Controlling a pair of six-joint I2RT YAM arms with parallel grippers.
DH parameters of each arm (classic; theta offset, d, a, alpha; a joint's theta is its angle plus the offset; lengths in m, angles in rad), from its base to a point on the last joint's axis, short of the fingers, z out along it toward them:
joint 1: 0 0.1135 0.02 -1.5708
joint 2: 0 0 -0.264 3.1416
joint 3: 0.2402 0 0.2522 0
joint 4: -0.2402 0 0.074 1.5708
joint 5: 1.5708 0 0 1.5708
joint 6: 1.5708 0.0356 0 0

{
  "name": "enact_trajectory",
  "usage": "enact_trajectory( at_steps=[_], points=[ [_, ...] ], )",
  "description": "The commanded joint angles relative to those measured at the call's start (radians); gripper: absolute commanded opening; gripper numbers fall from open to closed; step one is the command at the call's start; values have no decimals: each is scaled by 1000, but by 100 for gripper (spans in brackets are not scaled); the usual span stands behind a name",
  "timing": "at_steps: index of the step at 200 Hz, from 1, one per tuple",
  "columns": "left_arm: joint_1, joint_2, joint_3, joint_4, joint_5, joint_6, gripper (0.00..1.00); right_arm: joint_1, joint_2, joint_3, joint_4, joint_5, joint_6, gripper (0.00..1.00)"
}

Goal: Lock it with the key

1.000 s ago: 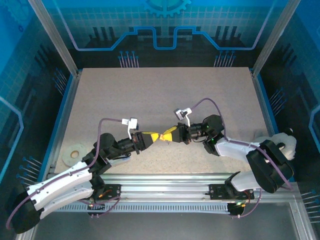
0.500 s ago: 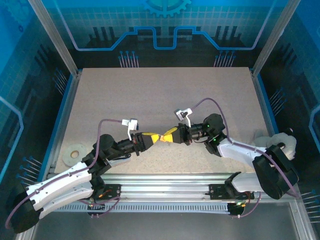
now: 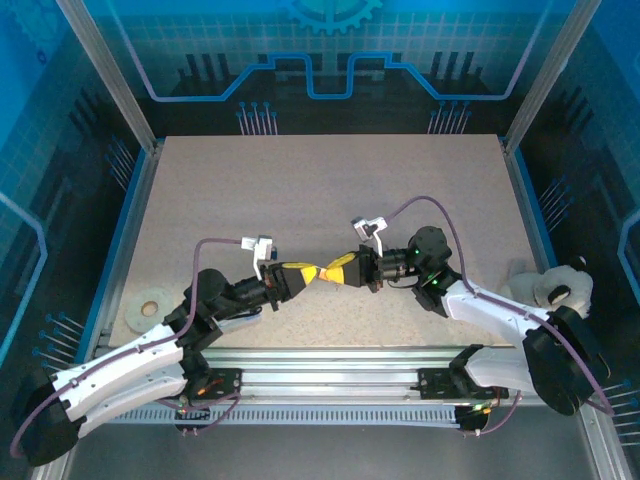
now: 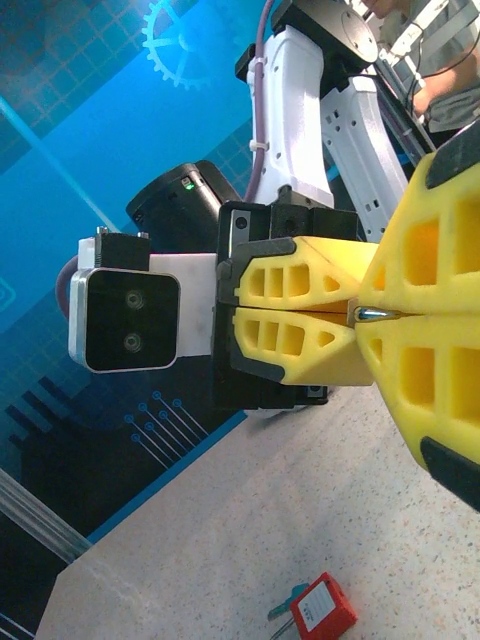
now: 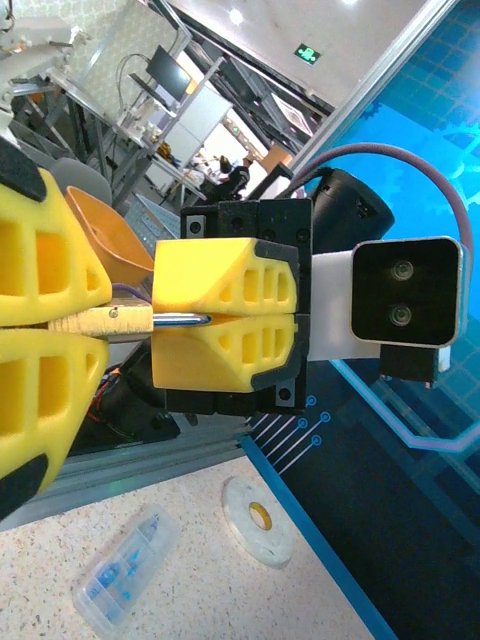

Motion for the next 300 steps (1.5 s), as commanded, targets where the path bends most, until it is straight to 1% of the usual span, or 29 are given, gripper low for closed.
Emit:
enact_trajectory(
  at_steps=[1, 28, 63, 117, 161, 187, 228, 300],
  points=[
    [-77, 75, -30, -143, 165, 35, 0, 69, 7, 90, 76, 137, -15, 0],
    [-87, 91, -24, -106, 185, 32, 0, 71, 19, 91, 83, 127, -12, 0],
    [-116, 149, -30, -37, 184, 25, 0, 75, 16, 96, 88, 151, -16, 0],
    [-158, 197, -31, 10, 161, 25, 0, 75, 22, 97, 109, 166, -6, 0],
    [-183, 195, -44, 32, 134, 26, 0, 65, -8, 72, 113, 225, -9, 0],
    [-196, 194, -54, 35, 115, 23, 0, 59, -25, 51, 136, 297, 3, 0],
    [-219, 206, -63, 57, 78, 15, 0, 64, -29, 44, 162, 372, 22, 0],
    [-239, 232, -70, 88, 44, 10, 0, 86, -20, 52, 160, 423, 6, 0]
  ],
)
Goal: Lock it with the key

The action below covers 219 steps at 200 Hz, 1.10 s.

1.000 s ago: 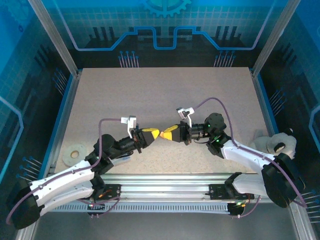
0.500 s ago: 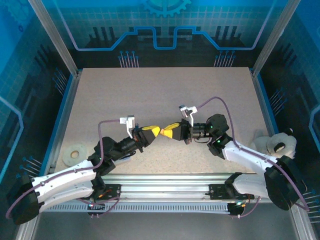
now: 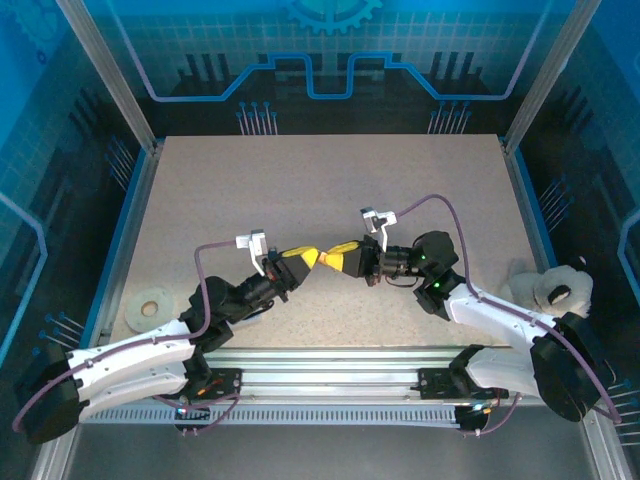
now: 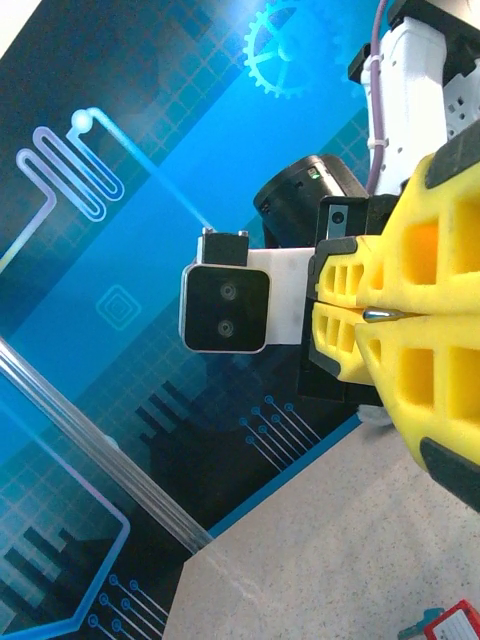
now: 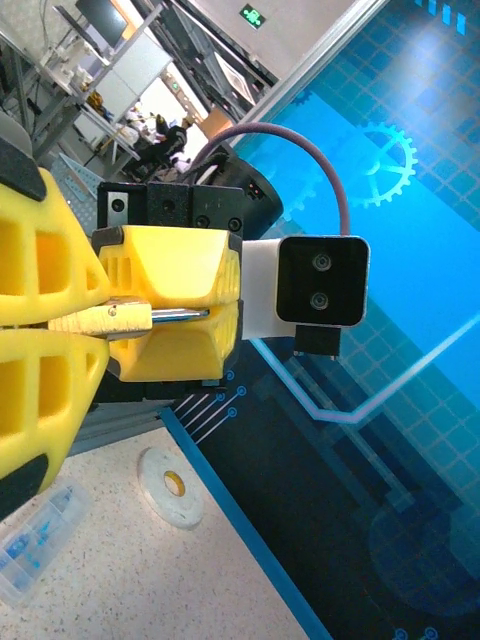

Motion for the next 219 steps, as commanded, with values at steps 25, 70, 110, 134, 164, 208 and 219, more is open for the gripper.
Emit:
enact_trajectory(
  at_steps=[25, 70, 110, 134, 164, 208, 219],
  points=[
    [-136, 122, -54, -197, 343, -5, 0, 62, 28, 64, 87, 241, -13, 0],
    [-155, 138, -78, -134, 323, -11, 0, 70, 96, 81, 199, 243, 64, 0],
    [-171, 144, -87, -108, 321, -2, 0, 73, 98, 93, 198, 256, 68, 0],
    [-183, 161, -93, -80, 315, -2, 0, 73, 90, 102, 190, 260, 73, 0],
    [-204, 198, -95, -44, 315, -4, 0, 76, 100, 106, 194, 271, 80, 0],
    [-216, 173, -111, -70, 273, -4, 0, 76, 91, 101, 176, 273, 72, 0],
    [-216, 137, -104, -132, 255, 12, 0, 76, 80, 93, 164, 274, 65, 0]
  ],
)
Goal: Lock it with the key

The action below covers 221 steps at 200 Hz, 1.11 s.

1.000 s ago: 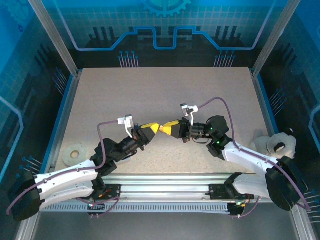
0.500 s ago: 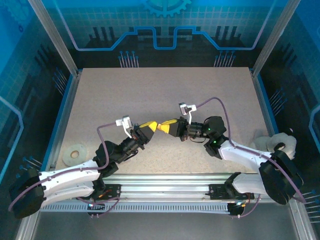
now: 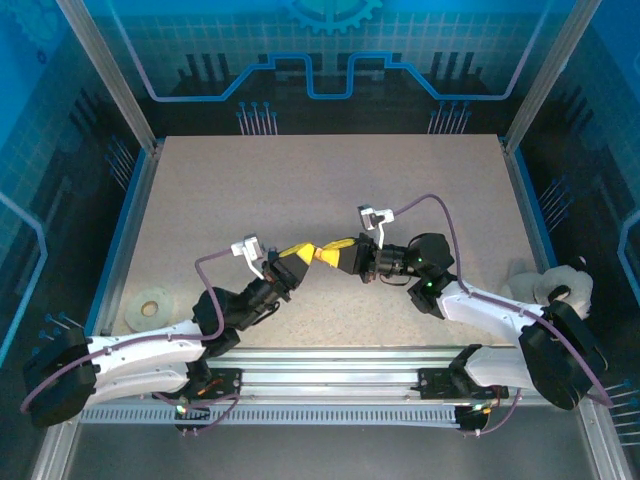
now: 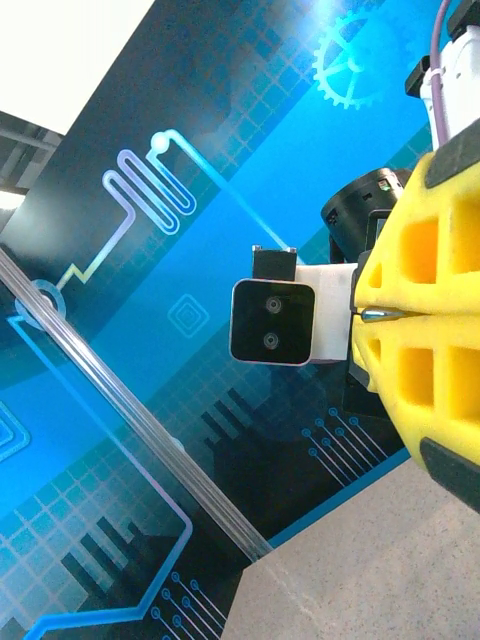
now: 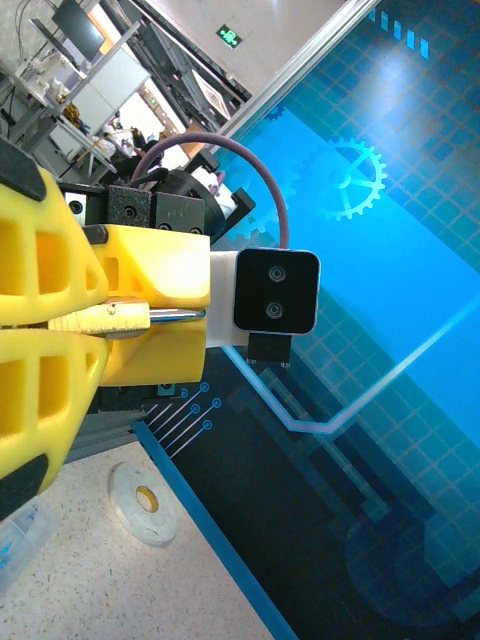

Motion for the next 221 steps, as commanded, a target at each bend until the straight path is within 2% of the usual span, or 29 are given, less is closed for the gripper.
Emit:
enact_trajectory(
  at_steps=[1, 63, 109, 170, 190, 203, 221],
  points=[
    [-142, 33, -43, -415, 438, 15, 0, 54, 7, 91, 19, 226, -8, 0],
    [-136, -162, 14, -739, 324, 111, 0, 51, -25, 68, -39, 174, -22, 0],
    [-133, -159, 40, -784, 313, 128, 0, 56, -25, 64, -52, 129, -24, 0],
    [-109, -206, 69, -872, 276, 143, 0, 56, -61, 14, -77, 139, -46, 0],
    [-99, -211, 69, -876, 274, 139, 6, 55, -72, -4, -83, 152, -54, 0],
    [-94, -211, 71, -878, 276, 136, 17, 52, -75, -13, -84, 155, -56, 0],
    [-88, -216, 75, -881, 277, 133, 20, 49, -77, -24, -84, 155, -56, 0]
  ],
)
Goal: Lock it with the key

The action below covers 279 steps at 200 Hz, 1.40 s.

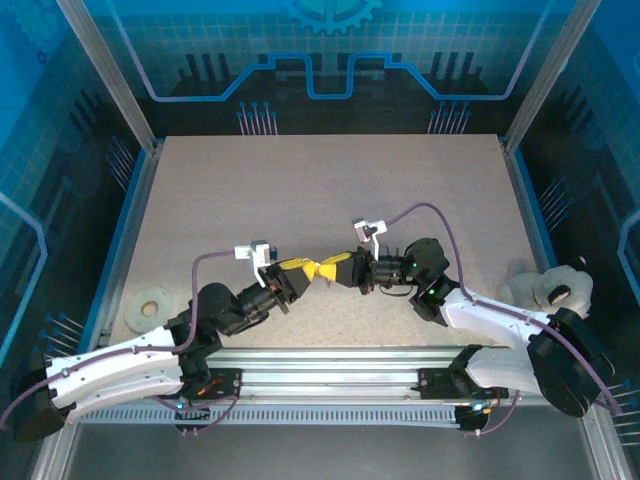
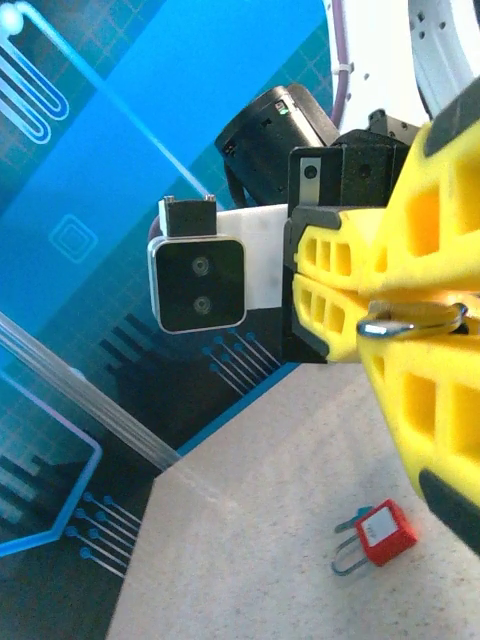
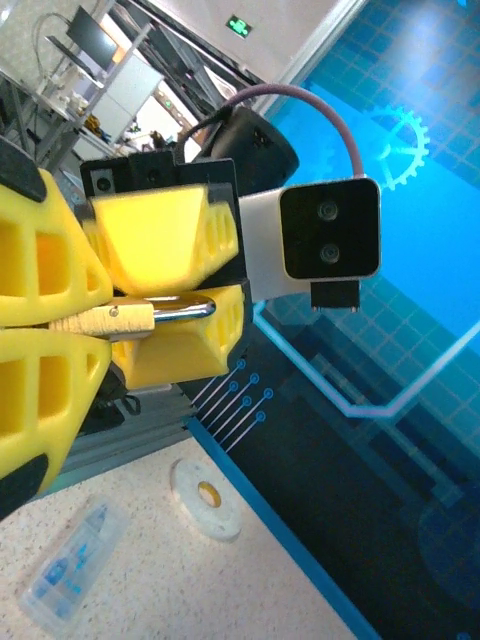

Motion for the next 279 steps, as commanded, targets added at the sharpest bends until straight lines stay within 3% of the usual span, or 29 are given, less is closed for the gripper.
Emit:
enact_trajectory(
  at_steps=[1, 29, 54, 70, 137, 196, 279],
  points=[
    [-44, 36, -24, -234, 263, 21, 20, 10, -20, 22, 75, 152, -13, 0],
    [-31, 15, -18, -257, 260, 24, 36, 4, -23, 6, 84, 148, -9, 0],
    [-13, -18, -12, -292, 256, 30, 38, -4, -33, -10, 83, 150, -9, 0],
    [1, -46, -4, -326, 254, 35, 47, -12, -40, -21, 84, 150, -8, 0],
    [81, -189, 80, -568, 168, 99, 67, -35, -55, -39, 69, 118, -6, 0],
    [157, -231, 173, -688, 133, 129, 74, -39, -55, -35, 29, 60, -31, 0],
    [209, -193, 220, -634, 212, 74, 77, -25, -30, -24, -29, -10, -92, 0]
  ],
)
